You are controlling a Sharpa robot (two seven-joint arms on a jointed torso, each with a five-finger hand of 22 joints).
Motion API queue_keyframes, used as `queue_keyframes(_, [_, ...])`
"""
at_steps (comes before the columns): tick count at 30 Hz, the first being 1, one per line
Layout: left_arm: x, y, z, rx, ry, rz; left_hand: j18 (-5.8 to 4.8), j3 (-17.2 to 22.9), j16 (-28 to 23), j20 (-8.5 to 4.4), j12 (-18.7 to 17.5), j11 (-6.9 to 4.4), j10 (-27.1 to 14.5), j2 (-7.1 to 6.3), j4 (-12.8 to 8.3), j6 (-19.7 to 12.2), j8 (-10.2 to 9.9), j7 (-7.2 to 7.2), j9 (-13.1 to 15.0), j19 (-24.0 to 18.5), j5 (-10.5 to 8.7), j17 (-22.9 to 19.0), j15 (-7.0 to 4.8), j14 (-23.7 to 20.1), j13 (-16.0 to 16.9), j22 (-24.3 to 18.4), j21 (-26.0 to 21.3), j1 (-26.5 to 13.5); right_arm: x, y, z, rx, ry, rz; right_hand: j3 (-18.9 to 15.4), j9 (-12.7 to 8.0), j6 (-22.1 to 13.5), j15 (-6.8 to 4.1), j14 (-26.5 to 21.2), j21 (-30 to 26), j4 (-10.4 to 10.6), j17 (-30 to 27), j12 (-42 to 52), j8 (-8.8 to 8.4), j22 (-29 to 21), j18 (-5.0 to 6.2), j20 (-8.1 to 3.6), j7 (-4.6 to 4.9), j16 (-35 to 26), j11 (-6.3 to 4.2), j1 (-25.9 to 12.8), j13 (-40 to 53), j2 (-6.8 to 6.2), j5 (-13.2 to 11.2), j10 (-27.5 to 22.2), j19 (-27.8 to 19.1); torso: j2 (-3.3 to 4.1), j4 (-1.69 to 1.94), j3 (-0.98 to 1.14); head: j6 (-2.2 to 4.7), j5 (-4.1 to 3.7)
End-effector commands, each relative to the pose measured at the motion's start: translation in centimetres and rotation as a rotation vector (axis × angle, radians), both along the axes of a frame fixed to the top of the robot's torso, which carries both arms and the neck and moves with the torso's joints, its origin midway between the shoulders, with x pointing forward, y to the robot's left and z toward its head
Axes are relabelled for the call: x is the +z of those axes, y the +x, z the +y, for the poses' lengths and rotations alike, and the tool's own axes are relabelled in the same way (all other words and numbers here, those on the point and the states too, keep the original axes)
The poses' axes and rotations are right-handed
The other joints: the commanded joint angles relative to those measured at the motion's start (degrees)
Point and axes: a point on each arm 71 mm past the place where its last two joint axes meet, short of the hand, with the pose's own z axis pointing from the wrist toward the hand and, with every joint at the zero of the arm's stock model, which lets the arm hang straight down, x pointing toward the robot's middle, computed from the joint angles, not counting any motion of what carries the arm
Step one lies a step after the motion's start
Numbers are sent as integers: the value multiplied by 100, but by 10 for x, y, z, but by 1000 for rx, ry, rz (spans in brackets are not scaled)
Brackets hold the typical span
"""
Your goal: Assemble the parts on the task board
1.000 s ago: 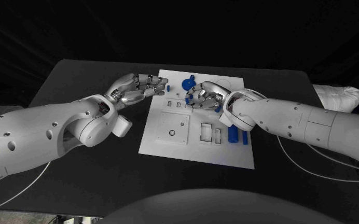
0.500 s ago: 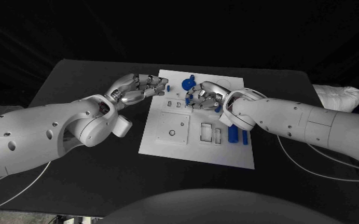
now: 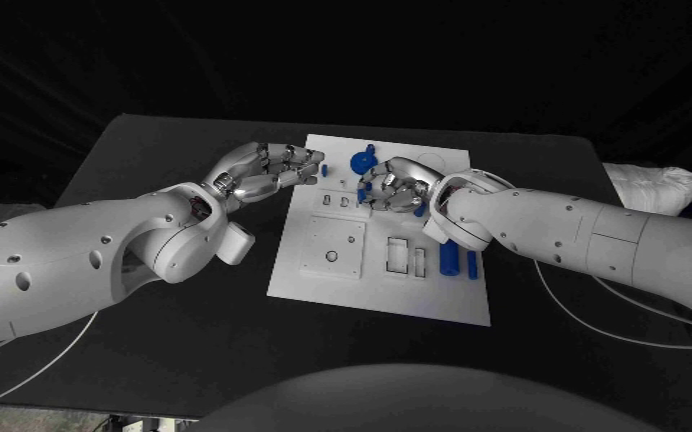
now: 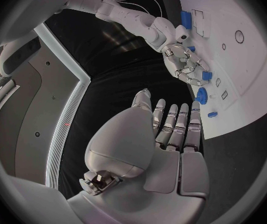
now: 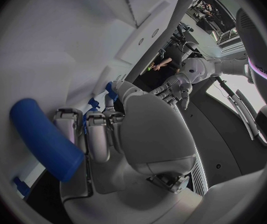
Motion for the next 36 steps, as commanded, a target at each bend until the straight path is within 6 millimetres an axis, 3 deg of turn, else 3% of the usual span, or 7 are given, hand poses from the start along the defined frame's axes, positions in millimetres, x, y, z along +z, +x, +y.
queue_keyframes(1, [0, -1, -2, -20, -7, 1, -28, 26, 19, -6, 30, 31, 4, -13, -3, 13, 12, 164, -8, 23, 20, 8, 13, 38, -7, -7, 4, 59, -9, -2, -4, -4, -41, 38, 11, -14, -56, 49, 515, -21, -44, 1420, 20, -39, 1184, -108, 15, -6, -24, 43, 50, 1508, -12, -5, 603, -37, -1, 0, 1, 0, -1])
queue_keyframes(16, [0, -1, -3, -21, -6, 4, -31, 27, 21, -6, 32, 32, 1, -13, -1, 12, 11, 167, -8, 21, 19, 8, 16, 36, -7, -9, 3, 54, -8, -2, -3, 1, -33, 26, 42, -57, -204, 48, 503, -46, -96, 1408, 17, -102, 1177, -102, 21, -19, -36, 37, 54, 1505, -38, -63, 598, -59, 0, 0, -1, 0, -6])
queue_keyframes(22, [0, -1, -2, -21, -5, 5, -31, 27, 21, -6, 32, 32, 1, -13, -1, 12, 11, 167, -8, 21, 19, 8, 16, 36, -7, -9, 3, 54, -7, -2, -3, 2, -31, 24, 60, -18, -74, 43, 496, -62, -124, 1401, 15, 8, 1174, -99, 20, -38, -42, 26, 41, 1504, -5, -101, 596, -70, -1, 1, 0, 0, -3])
queue_keyframes(33, [0, -1, -2, -21, -4, 7, -32, 27, 23, -6, 32, 32, -1, -12, 1, 11, 11, 168, -9, 24, 18, 8, 16, 36, -7, -9, 4, 51, -7, -2, -3, 3, -28, 19, 59, -34, -229, 36, 485, -84, -144, 1389, -4, -35, 1167, -93, 15, -48, -54, 18, 13, 1490, -32, -121, 570, -87, 2, 1, -1, 0, -4])
queue_keyframes(36, [0, -1, -2, -21, -4, 7, -32, 27, 23, -6, 32, 32, -1, -12, 1, 11, 11, 168, -9, 24, 18, 8, 16, 36, -7, -9, 4, 51, -7, -2, -3, 4, -28, 18, 39, -128, -525, 36, 468, -118, -143, 1372, -26, -179, 1157, -87, 18, -50, -70, 26, -48, 1473, -72, -406, 540, -115, 2, 2, 0, 0, -4])
